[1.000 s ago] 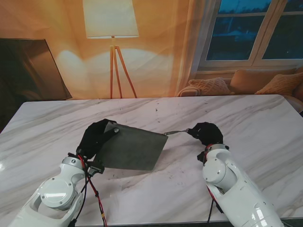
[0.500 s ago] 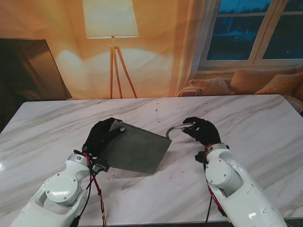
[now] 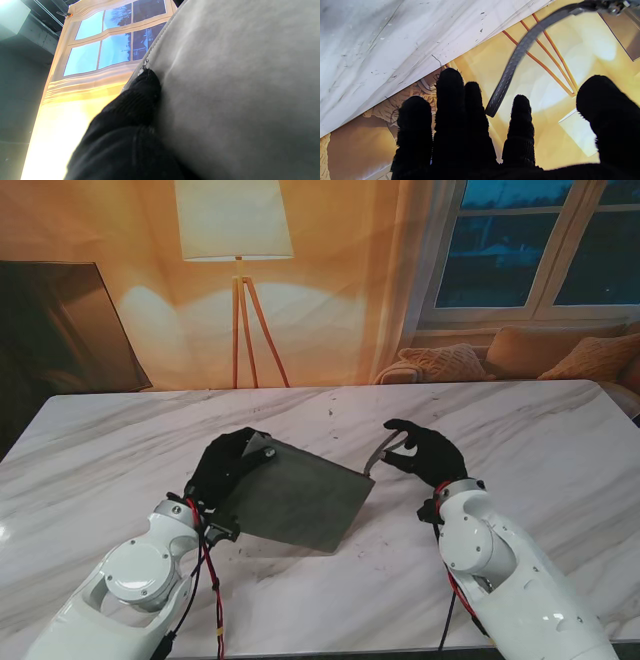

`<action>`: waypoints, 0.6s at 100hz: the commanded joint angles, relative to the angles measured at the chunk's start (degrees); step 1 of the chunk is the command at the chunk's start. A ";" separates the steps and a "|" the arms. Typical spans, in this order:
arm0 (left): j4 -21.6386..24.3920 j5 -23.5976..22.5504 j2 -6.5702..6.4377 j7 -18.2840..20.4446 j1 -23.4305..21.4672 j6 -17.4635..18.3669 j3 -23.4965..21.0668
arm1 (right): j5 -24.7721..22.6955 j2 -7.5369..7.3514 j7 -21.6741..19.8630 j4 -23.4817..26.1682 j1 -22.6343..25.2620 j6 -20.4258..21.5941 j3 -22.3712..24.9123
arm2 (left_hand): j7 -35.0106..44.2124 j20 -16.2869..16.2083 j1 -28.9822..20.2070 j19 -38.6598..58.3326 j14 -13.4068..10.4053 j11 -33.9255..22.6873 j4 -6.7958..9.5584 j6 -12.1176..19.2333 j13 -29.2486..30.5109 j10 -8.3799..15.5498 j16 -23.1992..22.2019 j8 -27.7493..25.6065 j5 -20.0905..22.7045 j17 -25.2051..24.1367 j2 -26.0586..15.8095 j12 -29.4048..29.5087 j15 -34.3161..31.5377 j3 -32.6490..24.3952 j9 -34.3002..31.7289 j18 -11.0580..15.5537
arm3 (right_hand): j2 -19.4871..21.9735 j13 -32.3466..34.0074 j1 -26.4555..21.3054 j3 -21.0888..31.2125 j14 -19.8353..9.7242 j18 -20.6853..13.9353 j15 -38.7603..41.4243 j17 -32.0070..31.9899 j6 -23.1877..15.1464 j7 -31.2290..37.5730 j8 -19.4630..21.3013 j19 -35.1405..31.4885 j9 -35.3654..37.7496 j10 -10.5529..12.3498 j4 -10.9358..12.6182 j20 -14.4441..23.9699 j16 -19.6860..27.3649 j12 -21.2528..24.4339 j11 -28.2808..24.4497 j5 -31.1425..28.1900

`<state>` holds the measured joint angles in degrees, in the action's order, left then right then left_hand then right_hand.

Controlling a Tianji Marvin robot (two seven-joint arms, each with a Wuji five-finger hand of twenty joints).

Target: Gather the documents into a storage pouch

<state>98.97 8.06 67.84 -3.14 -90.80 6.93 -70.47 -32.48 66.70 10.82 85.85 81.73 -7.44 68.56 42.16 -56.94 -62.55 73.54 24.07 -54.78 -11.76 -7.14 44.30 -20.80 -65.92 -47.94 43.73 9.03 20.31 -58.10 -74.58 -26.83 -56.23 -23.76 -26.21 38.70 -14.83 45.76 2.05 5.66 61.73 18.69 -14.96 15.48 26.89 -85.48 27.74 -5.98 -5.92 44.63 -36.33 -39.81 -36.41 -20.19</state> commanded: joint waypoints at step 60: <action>-1.96 2.98 0.62 2.24 3.39 -0.72 3.09 | 2.66 -1.61 -7.00 7.06 1.94 5.08 1.52 | 10.61 -0.04 -3.18 1.59 2.18 -0.78 1.88 5.53 1.24 1.49 0.32 -3.99 4.73 0.07 -5.49 0.48 -0.22 -5.45 -1.83 3.64 | -2.29 -16.14 -1.10 -3.00 -4.10 -6.11 -37.72 -15.27 10.03 2.56 0.85 40.89 -7.82 6.16 1.44 -1.53 13.07 12.81 12.69 -3.65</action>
<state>97.05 10.44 67.94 -2.05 -87.89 6.39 -67.75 -29.84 65.21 5.51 92.00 83.65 -2.38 70.98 42.18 -56.94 -62.55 73.54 24.07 -54.79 -11.76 -7.16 44.30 -20.80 -65.92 -47.94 43.73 9.03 20.31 -58.11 -74.58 -26.83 -56.23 -23.76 -26.78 23.09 -15.06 43.41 -0.82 1.87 25.44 3.38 -5.63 17.62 27.91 -47.04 18.33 -0.72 -5.90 44.20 -24.23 -27.46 -24.55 -22.55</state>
